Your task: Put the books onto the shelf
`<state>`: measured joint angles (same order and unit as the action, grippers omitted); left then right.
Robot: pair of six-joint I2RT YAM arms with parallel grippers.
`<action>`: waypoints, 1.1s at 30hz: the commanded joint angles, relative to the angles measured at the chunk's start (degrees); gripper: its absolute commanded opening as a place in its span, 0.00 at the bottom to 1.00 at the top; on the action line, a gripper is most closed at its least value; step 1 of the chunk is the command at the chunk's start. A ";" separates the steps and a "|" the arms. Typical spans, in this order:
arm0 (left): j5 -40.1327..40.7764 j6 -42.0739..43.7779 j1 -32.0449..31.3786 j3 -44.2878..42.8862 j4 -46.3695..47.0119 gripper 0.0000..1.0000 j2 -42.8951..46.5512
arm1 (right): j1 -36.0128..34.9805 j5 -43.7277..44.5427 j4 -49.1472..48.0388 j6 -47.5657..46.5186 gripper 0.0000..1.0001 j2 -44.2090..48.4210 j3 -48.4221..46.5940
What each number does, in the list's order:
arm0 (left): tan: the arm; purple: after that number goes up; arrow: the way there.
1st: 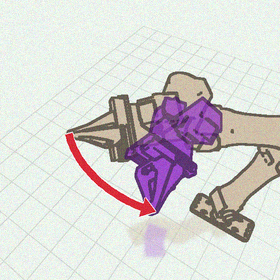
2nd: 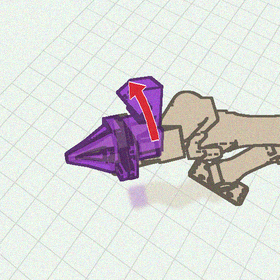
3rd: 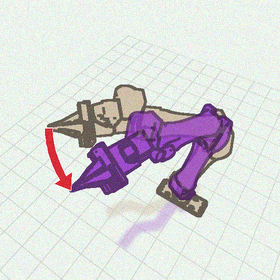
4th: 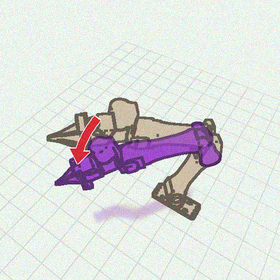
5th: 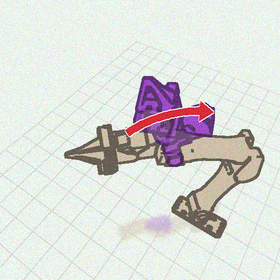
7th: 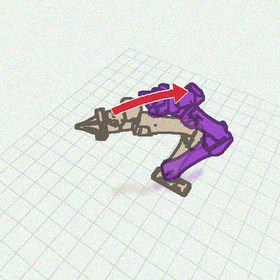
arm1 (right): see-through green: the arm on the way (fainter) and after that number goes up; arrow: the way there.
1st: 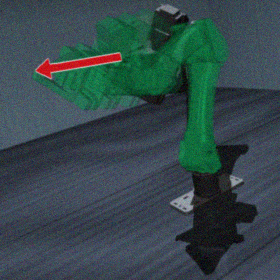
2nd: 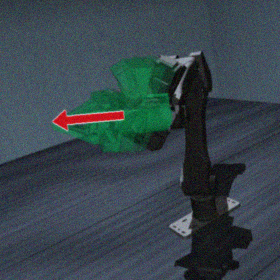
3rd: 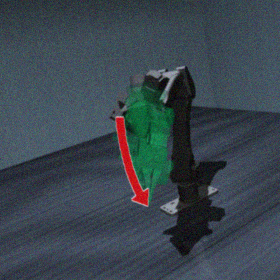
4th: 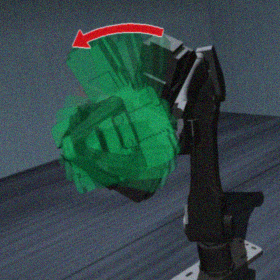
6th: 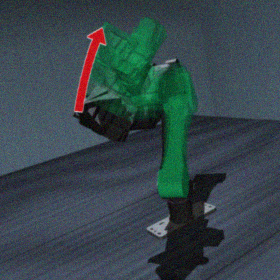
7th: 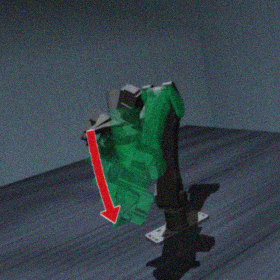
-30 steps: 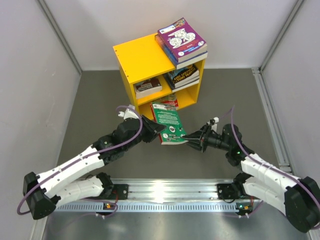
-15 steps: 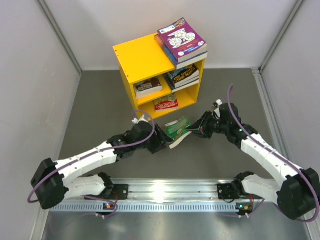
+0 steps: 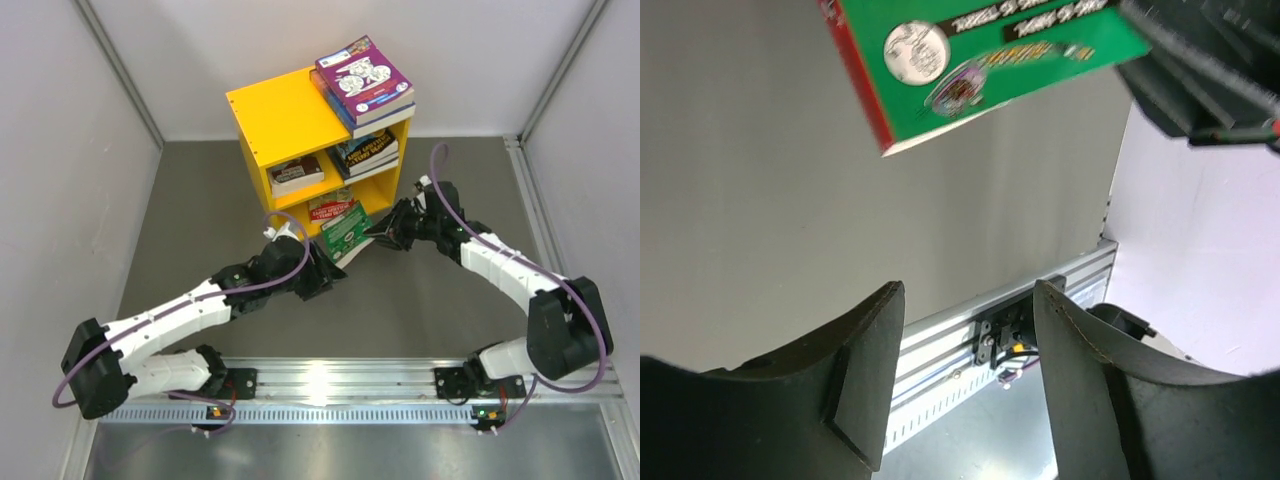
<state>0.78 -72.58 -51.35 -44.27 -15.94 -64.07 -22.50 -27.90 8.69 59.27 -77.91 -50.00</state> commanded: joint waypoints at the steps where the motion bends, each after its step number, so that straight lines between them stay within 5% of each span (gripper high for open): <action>1: 2.30 1.56 0.11 -1.96 -2.95 0.59 2.45 | 2.28 -2.85 -17.28 4.27 0.00 -2.24 -3.18; 6: 3.88 2.44 0.29 -2.92 -7.25 0.58 4.04 | 4.22 -6.02 -24.67 7.00 0.00 -4.70 -4.41; 16: 3.27 4.28 1.78 -3.98 -9.45 0.57 4.13 | 5.98 -11.82 -64.28 28.52 0.00 -11.47 1.22; 27: 2.21 5.16 3.19 -4.16 -10.34 0.56 4.04 | 5.98 -15.79 -75.83 37.59 0.00 -7.44 5.69; 33: 1.16 4.73 3.36 -3.63 -9.46 0.55 3.08 | 5.89 -14.38 -77.93 31.62 0.00 -8.83 12.55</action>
<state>2.55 -68.38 -48.29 -46.30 -25.80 -60.42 -16.69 -43.64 -57.08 93.89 -87.96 -38.09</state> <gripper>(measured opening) 0.554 0.226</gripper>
